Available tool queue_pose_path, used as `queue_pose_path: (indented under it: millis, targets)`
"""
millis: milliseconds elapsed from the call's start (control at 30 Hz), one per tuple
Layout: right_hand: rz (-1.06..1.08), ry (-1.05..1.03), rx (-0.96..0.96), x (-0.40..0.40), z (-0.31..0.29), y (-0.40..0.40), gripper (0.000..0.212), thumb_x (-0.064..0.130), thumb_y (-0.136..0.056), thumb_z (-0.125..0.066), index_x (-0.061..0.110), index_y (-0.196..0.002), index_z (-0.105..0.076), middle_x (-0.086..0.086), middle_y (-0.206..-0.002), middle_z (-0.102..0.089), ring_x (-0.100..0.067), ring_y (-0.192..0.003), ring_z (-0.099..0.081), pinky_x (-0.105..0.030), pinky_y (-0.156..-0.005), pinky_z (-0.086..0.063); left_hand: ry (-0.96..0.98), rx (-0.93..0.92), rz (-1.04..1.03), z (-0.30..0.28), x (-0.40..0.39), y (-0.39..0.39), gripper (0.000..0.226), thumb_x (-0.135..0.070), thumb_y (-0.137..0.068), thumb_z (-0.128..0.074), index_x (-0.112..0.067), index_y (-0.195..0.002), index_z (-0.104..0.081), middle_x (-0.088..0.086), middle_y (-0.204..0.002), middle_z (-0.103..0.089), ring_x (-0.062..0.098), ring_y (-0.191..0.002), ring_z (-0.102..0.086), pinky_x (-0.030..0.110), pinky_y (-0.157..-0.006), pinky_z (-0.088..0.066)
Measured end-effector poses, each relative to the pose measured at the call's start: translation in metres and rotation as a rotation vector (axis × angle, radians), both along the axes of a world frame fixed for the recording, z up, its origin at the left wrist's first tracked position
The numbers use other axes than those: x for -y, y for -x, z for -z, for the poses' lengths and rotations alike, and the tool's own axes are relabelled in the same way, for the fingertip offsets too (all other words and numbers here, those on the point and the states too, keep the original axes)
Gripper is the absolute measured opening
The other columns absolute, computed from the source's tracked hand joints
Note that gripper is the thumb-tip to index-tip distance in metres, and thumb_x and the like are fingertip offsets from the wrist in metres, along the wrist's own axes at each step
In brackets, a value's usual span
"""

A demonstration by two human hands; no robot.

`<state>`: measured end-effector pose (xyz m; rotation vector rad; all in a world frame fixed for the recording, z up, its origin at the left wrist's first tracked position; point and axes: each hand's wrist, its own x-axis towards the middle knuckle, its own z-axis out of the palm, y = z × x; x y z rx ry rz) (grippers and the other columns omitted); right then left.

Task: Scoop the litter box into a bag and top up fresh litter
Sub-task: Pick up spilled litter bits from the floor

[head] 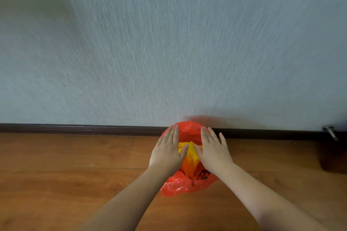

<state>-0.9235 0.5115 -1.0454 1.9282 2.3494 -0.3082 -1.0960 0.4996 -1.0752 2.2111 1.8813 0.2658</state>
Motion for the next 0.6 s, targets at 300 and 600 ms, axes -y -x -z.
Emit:
queue_pose_path:
  millis: [300,600]
  targets:
    - [0.004,0.009,-0.014,-0.003,0.006,0.002,0.066,0.053,-0.100,-0.018,0.019,-0.153,-0.003,-0.003,-0.161,0.011,-0.018,-0.147,0.010,-0.043,-0.119,0.003,-0.020,-0.145,0.008,0.007,-0.001,0.004,0.076,-0.068,-0.092,0.009,-0.026,-0.154,0.004,-0.001,-0.162,0.019,0.017,-0.146,0.024,0.044,-0.117,0.015]
    - [-0.006,0.013,-0.028,-0.009,0.017,0.006,0.058,0.043,-0.101,-0.016,0.025,-0.153,0.001,-0.001,-0.161,0.010,-0.019,-0.147,0.010,-0.043,-0.118,0.004,-0.021,-0.186,-0.025,0.006,-0.007,0.008,0.069,-0.070,-0.091,0.001,-0.039,-0.152,0.006,0.000,-0.163,0.011,0.024,-0.146,0.024,0.055,-0.113,0.020]
